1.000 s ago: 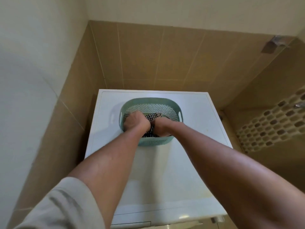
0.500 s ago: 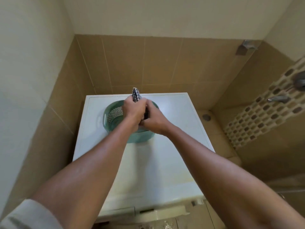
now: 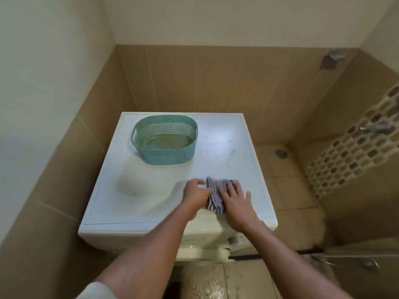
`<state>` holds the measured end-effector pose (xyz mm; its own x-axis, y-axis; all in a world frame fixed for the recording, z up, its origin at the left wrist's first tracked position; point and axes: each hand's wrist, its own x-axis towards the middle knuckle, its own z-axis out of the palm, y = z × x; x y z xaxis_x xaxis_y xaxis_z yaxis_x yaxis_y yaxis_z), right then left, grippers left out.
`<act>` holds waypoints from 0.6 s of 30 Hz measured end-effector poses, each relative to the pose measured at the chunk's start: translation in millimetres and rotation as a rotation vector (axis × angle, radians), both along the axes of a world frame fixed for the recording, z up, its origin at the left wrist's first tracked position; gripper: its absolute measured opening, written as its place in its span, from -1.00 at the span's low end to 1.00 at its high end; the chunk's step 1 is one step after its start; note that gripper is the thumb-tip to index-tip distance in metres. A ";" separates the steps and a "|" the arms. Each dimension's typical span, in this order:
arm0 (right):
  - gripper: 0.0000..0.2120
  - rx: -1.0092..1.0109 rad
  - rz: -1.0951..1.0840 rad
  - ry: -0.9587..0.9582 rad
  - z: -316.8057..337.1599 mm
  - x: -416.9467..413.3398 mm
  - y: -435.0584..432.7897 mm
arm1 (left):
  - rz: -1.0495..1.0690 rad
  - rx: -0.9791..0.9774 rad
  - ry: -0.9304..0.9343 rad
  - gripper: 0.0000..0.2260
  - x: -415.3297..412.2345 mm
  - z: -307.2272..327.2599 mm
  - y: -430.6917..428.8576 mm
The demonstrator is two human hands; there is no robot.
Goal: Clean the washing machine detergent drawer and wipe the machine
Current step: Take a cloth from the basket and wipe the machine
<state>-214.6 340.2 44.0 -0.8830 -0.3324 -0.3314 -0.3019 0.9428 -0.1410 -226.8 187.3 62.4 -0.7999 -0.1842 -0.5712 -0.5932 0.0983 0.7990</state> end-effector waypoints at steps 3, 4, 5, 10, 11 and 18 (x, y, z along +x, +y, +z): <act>-0.06 -0.082 0.000 -0.212 -3.2 17.2 7.7 | -0.041 -0.246 -0.021 -0.65 23.1 -20.1 -9.3; -0.05 -0.167 -0.056 -0.188 -2.5 19.2 5.0 | -0.074 -0.374 0.019 -0.65 27.6 -21.3 -11.5; -0.09 -0.258 -0.133 -0.134 -2.5 20.0 0.0 | -0.122 -0.503 0.075 -0.66 31.3 -20.8 -12.2; -0.32 -0.218 -0.381 0.053 -31.5 13.8 -27.3 | -0.363 -0.675 0.355 -0.65 34.9 -14.4 -4.3; -0.32 -0.195 -0.411 0.065 -36.7 4.2 -28.3 | -0.396 -0.682 0.383 -0.65 33.7 -14.7 -3.4; -0.20 -0.114 -0.298 0.010 -35.7 -148.1 -8.3 | -0.404 -0.768 0.489 -0.66 33.1 -18.0 -25.4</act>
